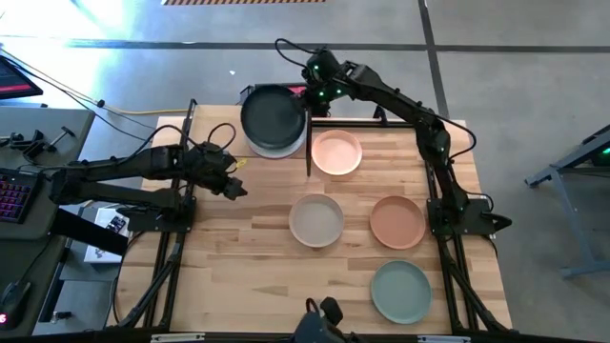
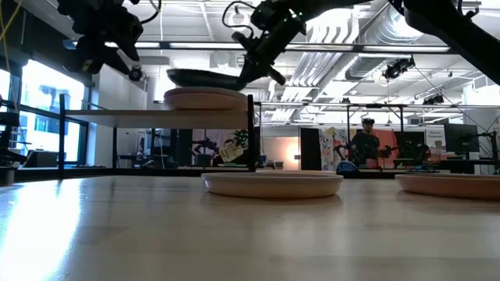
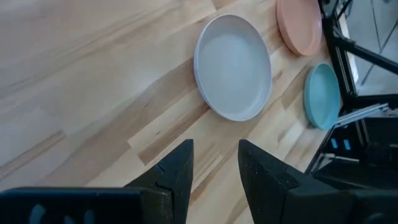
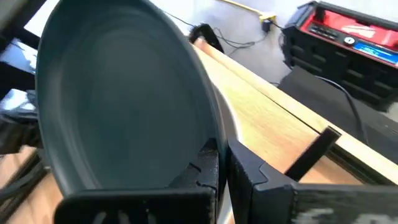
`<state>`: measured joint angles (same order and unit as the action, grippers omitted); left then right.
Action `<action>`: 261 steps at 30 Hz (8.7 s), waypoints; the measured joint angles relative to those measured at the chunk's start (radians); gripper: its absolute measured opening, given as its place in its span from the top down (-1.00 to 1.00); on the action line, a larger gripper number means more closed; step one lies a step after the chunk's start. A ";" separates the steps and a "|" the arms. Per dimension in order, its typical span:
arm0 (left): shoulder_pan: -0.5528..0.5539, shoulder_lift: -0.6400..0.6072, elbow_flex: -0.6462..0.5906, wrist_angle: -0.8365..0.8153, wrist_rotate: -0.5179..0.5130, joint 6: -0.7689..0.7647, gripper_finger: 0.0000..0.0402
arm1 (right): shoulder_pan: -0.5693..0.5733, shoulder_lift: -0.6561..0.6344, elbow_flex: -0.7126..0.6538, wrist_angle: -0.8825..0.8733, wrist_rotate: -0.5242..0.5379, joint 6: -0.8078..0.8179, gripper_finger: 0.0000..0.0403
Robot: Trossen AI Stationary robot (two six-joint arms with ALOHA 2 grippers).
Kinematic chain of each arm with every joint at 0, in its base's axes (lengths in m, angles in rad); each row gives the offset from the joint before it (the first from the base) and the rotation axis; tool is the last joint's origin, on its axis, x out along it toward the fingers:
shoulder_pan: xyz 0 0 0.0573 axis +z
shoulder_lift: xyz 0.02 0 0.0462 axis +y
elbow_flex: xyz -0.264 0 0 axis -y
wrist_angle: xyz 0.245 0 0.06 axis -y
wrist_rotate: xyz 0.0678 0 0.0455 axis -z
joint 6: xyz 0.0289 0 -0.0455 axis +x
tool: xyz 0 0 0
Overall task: Place and stack plates onto a shelf
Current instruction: Stack the dark blue plate on top of the white plate on the shelf, then put the orange plate on the shelf
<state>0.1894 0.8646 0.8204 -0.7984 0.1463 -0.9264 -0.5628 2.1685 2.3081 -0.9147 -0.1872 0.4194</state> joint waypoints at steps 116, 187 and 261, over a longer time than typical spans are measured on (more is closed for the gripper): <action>-0.002 0.004 -0.008 -0.093 -0.104 0.179 0.43 | 0.349 -0.005 0.000 -0.583 -0.022 -0.089 0.47; -0.107 0.013 -0.008 -0.136 -0.137 0.197 0.43 | 0.832 -0.595 -1.443 0.112 0.152 0.942 0.53; -0.163 0.193 -0.006 0.421 0.055 -0.331 0.43 | 0.864 -0.532 -0.725 -0.158 0.122 0.119 1.00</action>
<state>0.0262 1.0575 0.8139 -0.3773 0.2008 -1.2579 0.3008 1.6367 1.5833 -1.0725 -0.0657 0.5380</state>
